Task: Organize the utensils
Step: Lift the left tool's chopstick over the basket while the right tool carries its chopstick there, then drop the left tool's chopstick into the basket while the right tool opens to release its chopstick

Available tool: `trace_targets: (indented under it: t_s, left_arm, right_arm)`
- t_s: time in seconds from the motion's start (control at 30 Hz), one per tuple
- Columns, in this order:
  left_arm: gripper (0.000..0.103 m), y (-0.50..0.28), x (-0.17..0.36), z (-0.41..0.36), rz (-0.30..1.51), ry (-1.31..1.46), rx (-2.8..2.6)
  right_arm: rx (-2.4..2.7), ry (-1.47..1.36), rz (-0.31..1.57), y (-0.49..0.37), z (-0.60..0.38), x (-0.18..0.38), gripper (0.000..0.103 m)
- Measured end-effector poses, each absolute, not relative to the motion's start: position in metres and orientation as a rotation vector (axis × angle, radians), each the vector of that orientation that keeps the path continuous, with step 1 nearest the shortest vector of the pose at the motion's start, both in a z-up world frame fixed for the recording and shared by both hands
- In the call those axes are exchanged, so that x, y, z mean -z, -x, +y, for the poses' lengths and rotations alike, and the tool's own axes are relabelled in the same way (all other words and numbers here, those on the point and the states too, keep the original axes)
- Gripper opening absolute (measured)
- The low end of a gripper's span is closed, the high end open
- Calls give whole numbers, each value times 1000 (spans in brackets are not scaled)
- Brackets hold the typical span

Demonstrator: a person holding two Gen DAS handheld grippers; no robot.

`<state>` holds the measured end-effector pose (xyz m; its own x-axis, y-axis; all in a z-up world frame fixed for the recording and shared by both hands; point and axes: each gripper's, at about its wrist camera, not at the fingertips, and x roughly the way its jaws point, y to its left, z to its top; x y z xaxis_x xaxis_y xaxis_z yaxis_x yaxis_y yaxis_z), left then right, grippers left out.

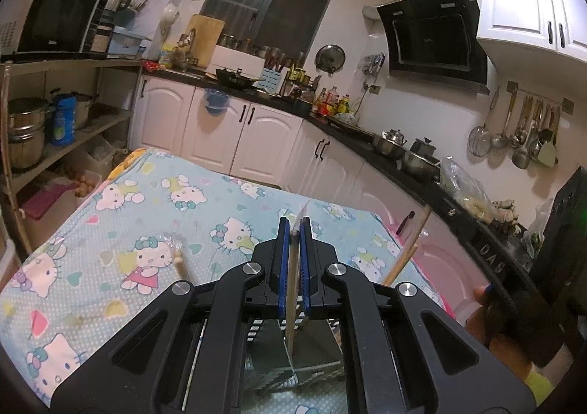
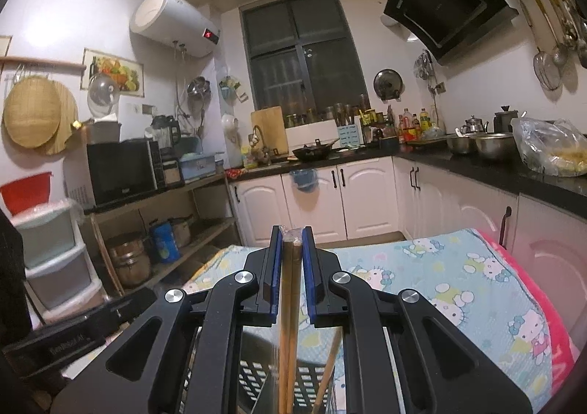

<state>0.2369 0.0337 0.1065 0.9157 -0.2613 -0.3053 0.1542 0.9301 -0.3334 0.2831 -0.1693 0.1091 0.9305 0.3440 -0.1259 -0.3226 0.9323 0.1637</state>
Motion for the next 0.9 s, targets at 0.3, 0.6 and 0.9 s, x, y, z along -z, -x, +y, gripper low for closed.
trace_targets:
  t_s: [0.3,0.6,0.9]
  left_arm:
    - [1,-230,-97,36,362,293,243]
    - [1,-221,-97,37,367,295,245]
    - [2,-212,-100,34,389,292,226]
  right_arm:
    - [-318,-136,208,-274,-172,-94,12]
    - [-305,-125,242,-256,-180,-94,13]
    - [-314,-183,315,-246,-203,-87,30]
